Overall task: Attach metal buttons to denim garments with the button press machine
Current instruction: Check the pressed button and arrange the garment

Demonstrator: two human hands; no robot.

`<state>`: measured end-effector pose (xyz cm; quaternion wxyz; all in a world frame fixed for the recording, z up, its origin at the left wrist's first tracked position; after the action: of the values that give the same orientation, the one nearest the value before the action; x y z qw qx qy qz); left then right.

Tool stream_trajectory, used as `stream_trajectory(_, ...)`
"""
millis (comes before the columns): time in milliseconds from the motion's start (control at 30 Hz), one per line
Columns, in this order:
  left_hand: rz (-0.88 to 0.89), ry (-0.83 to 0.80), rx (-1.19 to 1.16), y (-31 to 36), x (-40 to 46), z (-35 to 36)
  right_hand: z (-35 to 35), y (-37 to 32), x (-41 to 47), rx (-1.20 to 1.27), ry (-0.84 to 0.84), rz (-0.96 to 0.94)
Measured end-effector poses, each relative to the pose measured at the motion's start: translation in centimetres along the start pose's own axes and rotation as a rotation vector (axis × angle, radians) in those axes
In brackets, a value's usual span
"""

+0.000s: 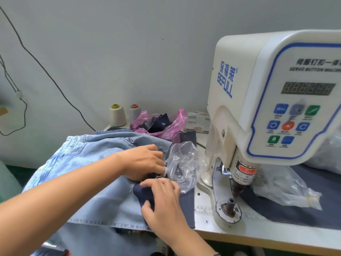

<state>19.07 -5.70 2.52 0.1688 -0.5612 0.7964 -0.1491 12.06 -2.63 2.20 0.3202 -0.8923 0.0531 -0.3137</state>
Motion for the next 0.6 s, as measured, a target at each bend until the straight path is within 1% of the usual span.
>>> stream_trajectory(67,-0.005,-0.078,0.041,-0.3,-0.6,0.5,-0.4,-1.1,-0.5,0.006,0.013,-0.096)
stream_trajectory(133,-0.065,-0.163,0.018,-0.9,-1.3,1.2,-0.1,-1.5,-1.3,0.030,-0.057,-0.132)
stream_trajectory(200,-0.125,-0.245,0.015,-1.7,-1.8,1.9,0.9,-1.1,-2.2,0.054,-0.175,-0.101)
stream_trajectory(300,-0.202,-0.344,0.055,-2.6,-2.9,2.8,2.4,1.7,-3.6,0.042,-0.288,0.061)
stream_trajectory(333,-0.227,-0.329,0.081,-2.9,-3.1,2.7,2.6,2.7,-3.9,0.036,-0.309,0.117)
stream_trajectory(367,-0.242,-0.267,0.142,-3.1,-3.0,2.1,2.6,3.5,-4.1,0.045,-0.314,0.155)
stream_trajectory(433,-0.289,-0.098,0.248,-3.7,-2.6,0.0,2.1,3.5,-4.0,0.083,-0.292,0.165)
stream_trajectory(500,-0.377,0.070,0.283,-4.7,-2.1,-2.1,1.7,2.9,-3.7,0.114,-0.261,0.141)
stream_trajectory(533,-0.433,0.121,0.286,-5.3,-1.8,-2.9,1.5,2.8,-3.7,0.122,-0.243,0.135)
stream_trajectory(600,-0.524,0.148,0.268,-6.2,-1.1,-3.2,1.4,3.0,-3.9,0.088,-0.230,0.151)
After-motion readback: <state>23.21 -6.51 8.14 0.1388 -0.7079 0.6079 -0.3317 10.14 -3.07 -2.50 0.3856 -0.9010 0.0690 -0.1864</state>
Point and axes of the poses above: each hand's wrist, its own x-axis towards the middle knuckle, its own z-axis out of the palm, y = z × x, the point moved 10 cm from there along x, towards the middle knuckle, and after that the axes turned 4 degrees about z, right-handed, at the moved point
